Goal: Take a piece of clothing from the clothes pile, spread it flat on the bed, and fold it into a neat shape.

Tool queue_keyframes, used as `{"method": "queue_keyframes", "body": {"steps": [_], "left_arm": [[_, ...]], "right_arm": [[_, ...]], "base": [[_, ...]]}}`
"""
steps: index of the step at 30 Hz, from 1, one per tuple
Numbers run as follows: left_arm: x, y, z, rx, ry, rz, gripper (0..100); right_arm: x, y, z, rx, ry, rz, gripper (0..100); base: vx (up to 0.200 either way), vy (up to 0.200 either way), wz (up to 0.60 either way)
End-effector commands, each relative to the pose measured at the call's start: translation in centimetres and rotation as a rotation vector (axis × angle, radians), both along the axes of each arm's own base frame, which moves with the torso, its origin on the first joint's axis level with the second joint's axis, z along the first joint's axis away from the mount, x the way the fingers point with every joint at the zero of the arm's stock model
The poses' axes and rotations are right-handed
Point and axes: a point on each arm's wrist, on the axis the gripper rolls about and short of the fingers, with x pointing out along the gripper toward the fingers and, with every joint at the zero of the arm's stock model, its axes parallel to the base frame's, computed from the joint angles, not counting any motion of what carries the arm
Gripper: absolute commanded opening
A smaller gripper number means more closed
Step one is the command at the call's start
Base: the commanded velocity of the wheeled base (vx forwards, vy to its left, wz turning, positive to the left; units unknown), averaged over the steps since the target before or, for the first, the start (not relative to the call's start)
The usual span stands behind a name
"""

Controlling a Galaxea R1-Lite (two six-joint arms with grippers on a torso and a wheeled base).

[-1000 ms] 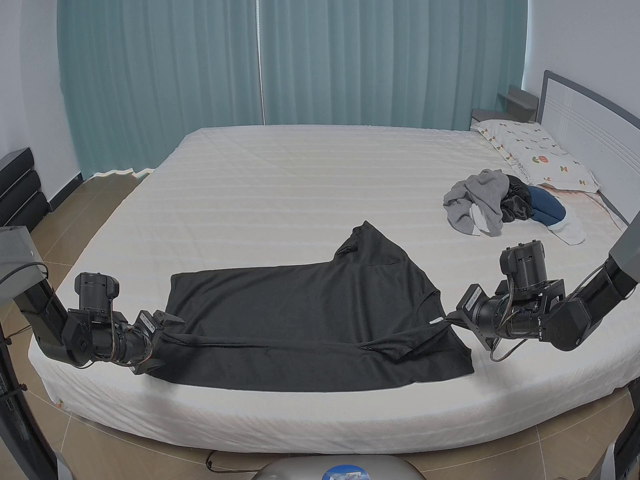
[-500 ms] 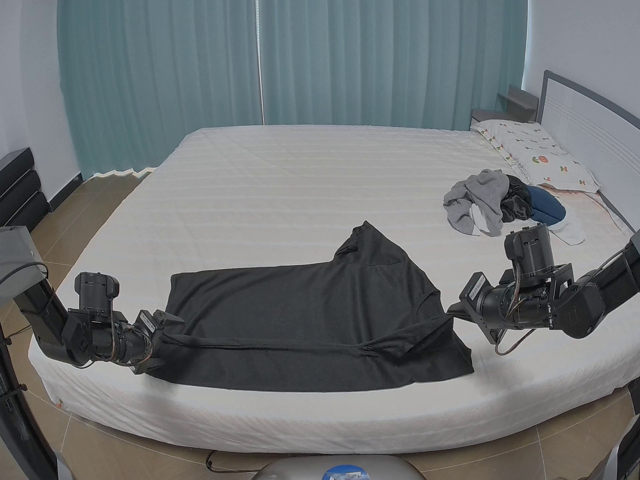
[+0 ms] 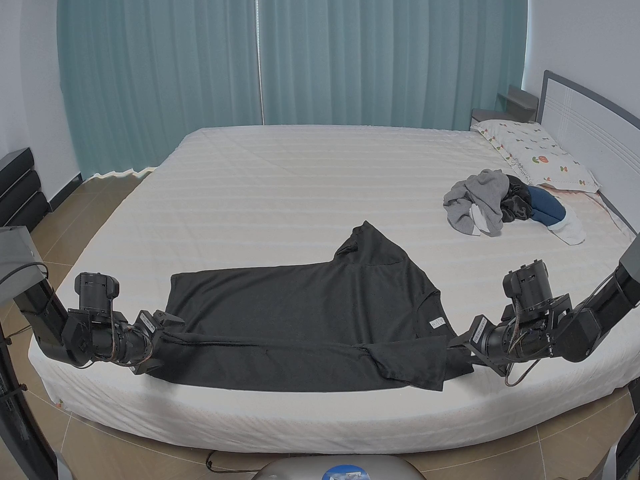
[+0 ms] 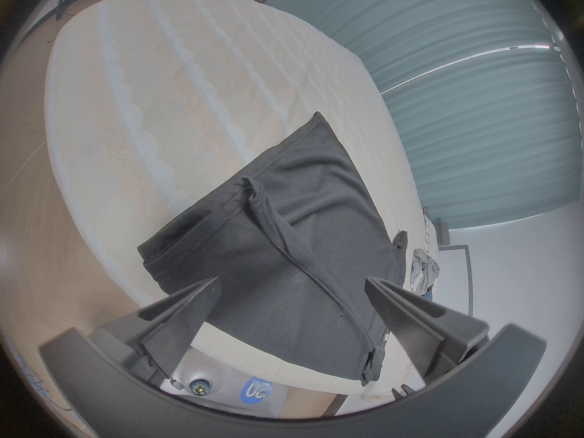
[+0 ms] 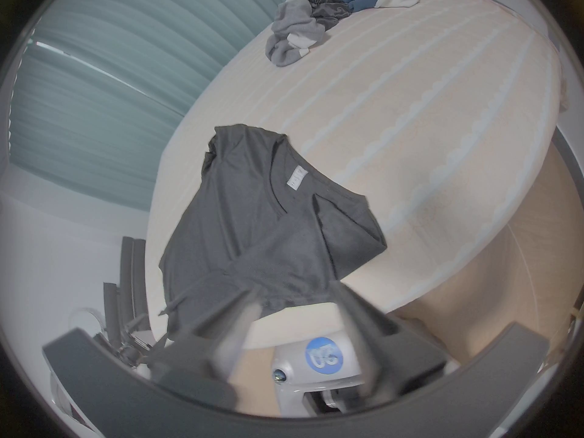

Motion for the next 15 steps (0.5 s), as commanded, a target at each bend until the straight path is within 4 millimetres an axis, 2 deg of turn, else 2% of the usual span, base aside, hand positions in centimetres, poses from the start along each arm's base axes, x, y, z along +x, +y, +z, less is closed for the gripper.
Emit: {"method": "queue_keyframes", "body": {"steps": [1,8,15], "left_arm": [[0.0,0.0,0.0,0.0,-0.002,0.001,100],[0.2,0.1,-0.2,0.015,-0.002,0.008,100],[0.3,0.7,0.6,0.035,-0.067,0.042,100]], "right_arm": [[0.1,0.0,-0.8,-0.011,0.022,0.003,100],[1.3,0.4,-0.6,0.02,-0.02,0.007,100],[2.9,1.0,-1.5,0.055,-0.067,0.022,100]], "base": [[0.0,0.0,0.0],[0.0,0.0,0.0],[0.0,0.0,0.0]]}}
